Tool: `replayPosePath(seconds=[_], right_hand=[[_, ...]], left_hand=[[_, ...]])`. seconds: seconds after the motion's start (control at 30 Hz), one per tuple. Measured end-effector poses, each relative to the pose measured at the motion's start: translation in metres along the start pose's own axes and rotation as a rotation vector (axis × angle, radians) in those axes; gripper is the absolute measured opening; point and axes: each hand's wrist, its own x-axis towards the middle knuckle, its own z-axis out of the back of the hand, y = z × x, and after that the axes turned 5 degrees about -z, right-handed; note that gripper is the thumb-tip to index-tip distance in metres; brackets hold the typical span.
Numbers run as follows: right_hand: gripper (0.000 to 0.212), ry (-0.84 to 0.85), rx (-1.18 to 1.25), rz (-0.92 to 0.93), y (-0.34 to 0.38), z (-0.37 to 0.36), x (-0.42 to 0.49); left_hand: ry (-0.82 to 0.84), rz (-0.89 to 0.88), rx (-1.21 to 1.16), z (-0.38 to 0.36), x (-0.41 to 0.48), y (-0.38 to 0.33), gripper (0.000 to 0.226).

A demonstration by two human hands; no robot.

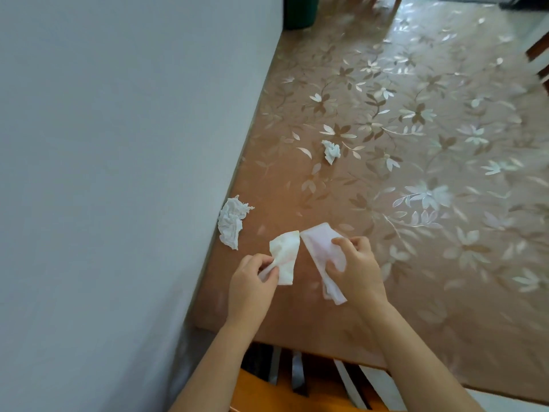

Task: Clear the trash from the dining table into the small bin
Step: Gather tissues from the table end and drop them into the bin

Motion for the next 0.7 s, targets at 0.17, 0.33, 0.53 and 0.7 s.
replayPosePath(seconds=[0.17, 0.33, 0.53, 0.7], right_hand=[[0.041, -0.095, -0.057, 0.01, -0.003, 0.036, -0.048], [0.04, -0.216, -0.104, -0.024, -0.01, 0.067, -0.099], [0.04, -0.373, -0.1, -0.06, -0.018, 0.109, -0.143], [0.037, -0.51, -0.058, -0.108, -0.034, 0.141, -0.163]], left_hand=[[0.052, -0.152, 0.052, 0.016, -0.032, -0.01, 0.01], [0.111, -0.237, 0.03, 0.015, -0.054, -0.021, 0.012], [0.219, -0.352, -0.024, -0.003, -0.072, -0.052, 0.013], [0.278, -0.493, -0.058, -0.022, -0.082, -0.089, 0.011]])
